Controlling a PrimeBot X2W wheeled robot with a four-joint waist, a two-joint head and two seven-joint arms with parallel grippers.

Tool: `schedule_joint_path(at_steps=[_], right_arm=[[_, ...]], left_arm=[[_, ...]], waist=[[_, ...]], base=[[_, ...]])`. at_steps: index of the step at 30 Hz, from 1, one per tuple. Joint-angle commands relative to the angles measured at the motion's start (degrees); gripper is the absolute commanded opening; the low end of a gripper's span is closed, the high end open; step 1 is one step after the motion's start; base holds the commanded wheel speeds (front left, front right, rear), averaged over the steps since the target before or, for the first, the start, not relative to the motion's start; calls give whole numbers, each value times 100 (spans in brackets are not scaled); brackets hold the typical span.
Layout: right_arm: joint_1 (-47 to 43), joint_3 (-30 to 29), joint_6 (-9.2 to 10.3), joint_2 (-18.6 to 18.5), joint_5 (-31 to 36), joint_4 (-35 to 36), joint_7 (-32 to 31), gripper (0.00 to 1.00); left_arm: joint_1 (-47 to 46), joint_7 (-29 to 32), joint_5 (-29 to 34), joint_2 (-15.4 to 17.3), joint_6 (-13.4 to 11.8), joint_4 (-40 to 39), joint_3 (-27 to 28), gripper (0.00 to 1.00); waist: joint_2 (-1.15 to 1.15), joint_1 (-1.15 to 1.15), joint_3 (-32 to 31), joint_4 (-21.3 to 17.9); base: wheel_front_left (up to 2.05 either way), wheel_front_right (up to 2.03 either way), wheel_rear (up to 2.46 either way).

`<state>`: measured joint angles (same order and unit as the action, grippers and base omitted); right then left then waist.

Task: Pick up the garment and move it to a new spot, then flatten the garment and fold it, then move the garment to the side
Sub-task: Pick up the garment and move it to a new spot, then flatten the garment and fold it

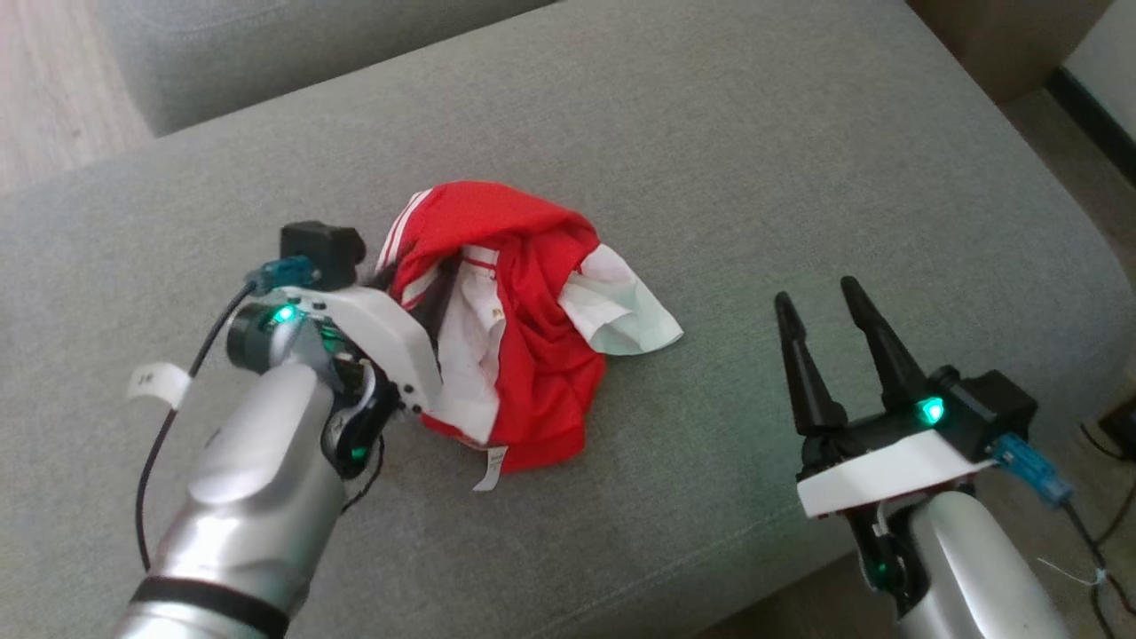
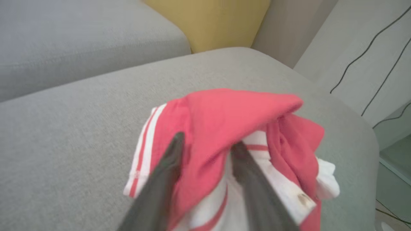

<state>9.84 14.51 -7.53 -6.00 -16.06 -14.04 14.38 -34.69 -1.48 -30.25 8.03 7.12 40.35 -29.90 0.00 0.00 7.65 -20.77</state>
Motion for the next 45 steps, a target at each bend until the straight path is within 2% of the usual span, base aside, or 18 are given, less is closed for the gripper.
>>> schedule_joint_path(at_steps=[1, 4, 8, 15, 16, 20, 24, 27, 31, 45], right_arm=[[68, 48, 4, 16, 23, 210, 61, 100], [-16, -92, 4, -35, 86, 258, 62, 100], [-143, -310, 4, -141, 204, 338, 62, 100], [-410, -674, 4, -304, 432, 395, 62, 100], [-410, -674, 4, -304, 432, 395, 62, 100], [-545, -874, 4, -366, 479, 355, 62, 100], [-693, -1018, 4, -399, 535, 257, 62, 100], [-810, -1135, 4, -389, 560, 169, 62, 100], [-973, -1242, 4, -339, 608, 19, 62, 100], [-971, -1148, 4, -169, 671, -398, 62, 100]], left_arm=[[-361, -245, 56, 79, 32, -26, 155, 100], [-389, -803, 101, 13, -94, 157, 240, 100], [-133, -1189, 99, -34, -461, -94, 439, 100], [1071, -1328, 218, 113, -1068, -1307, 637, 100], [1071, -1328, 218, 113, -1068, -1307, 637, 100], [1855, -1341, 321, 221, -1331, -1948, 659, 100], [2456, -1347, 465, 272, -1467, -2282, 583, 100], [2737, -1350, 613, 266, -1502, -2522, 661, 100], [3053, -1351, 873, 194, -1429, -2753, 881, 100], [3635, -1352, 1638, -96, -1050, -3071, 1701, 100]], waist=[[0, 0, -53, 82], [0, 0, -144, 264], [0, 0, -238, 629], [0, 0, -413, 1432], [0, 0, -413, 1432], [0, 0, -473, 1869], [0, 0, -562, 2219], [0, 0, -625, 2411], [0, 0, -717, 2553], [0, 0, -811, 2496]], base=[[0, 0, 0], [0, 0, 0], [0, 0, 0], [0, 0, 0], [0, 0, 0], [0, 0, 0], [0, 0, 0], [0, 0, 0], [0, 0, 0], [0, 0, 0]])
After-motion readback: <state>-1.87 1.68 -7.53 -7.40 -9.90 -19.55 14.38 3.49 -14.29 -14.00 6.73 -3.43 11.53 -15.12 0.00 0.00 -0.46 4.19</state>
